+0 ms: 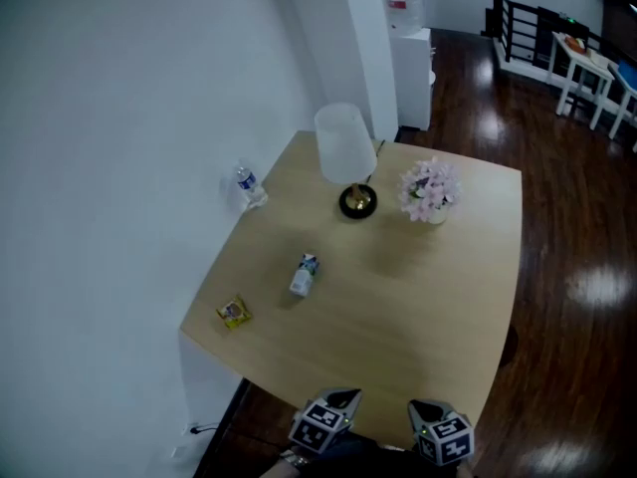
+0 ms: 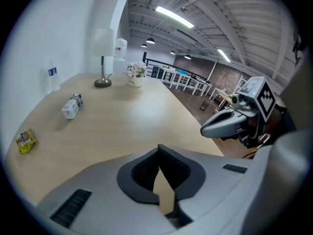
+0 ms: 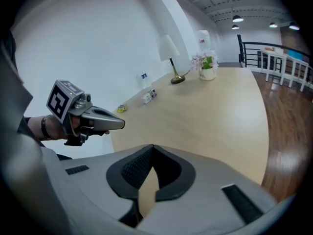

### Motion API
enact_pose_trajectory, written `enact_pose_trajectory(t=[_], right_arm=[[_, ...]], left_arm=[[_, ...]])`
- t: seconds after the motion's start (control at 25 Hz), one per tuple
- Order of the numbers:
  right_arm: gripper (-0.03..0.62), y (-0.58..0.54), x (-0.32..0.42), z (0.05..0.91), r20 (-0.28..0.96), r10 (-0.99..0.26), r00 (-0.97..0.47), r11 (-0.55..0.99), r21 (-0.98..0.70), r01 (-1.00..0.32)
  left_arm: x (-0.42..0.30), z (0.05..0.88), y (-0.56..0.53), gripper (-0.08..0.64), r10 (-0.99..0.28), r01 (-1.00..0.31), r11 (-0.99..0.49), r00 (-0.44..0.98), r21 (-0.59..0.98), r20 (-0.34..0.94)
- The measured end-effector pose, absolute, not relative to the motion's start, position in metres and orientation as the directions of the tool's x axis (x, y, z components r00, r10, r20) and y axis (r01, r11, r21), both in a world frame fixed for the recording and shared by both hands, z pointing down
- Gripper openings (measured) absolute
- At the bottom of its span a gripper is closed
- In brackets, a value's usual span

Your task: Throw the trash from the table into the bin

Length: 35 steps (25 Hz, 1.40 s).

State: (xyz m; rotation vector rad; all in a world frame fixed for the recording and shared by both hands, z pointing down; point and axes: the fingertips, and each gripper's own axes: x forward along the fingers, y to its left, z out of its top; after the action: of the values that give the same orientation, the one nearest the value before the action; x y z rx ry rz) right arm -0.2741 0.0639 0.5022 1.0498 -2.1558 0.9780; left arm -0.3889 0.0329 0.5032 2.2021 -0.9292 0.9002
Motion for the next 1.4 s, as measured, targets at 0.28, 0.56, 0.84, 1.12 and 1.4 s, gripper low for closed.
enact_pose_trajectory(t=[0.28,0.56,0.84,1.12,1.4], right_arm=[[0.008,0.040,-0.314,0.511,0.768,-0.417,-0.487,0.392,-0.331,-0.858],[0.008,0.013,-0.327,0.499,0.771,-0.456,-0.444,0.385,-0.279,-0.880],[0.008,0.007,-0.323,0.496,0.795,-0.463,-0.392,0.323,-0.261,-0.910],[0.008,0.007,-0.314,0.493,0.802,-0.477,-0.359,0.282,-0.247,-0.927],[0.008,0.005,-0.306,0.492,0.802,-0.491,-0.338,0.256,-0.238,-0.937]], left_arm=[[-0.459,0.509,-0.031,0.000,-0.408,-0.779,-0.586,0.521,0.223,0.749],[-0.538,0.523,-0.150,0.116,-0.570,-0.885,-0.465,0.322,0.026,0.756],[-0.580,0.559,-0.254,0.417,-0.592,-0.918,-0.396,0.230,-0.031,0.772],[-0.581,0.598,-0.278,0.394,-0.501,-0.901,-0.433,0.235,-0.006,0.833],[-0.587,0.605,-0.276,0.222,-0.499,-0.902,-0.430,0.199,-0.041,0.843]])
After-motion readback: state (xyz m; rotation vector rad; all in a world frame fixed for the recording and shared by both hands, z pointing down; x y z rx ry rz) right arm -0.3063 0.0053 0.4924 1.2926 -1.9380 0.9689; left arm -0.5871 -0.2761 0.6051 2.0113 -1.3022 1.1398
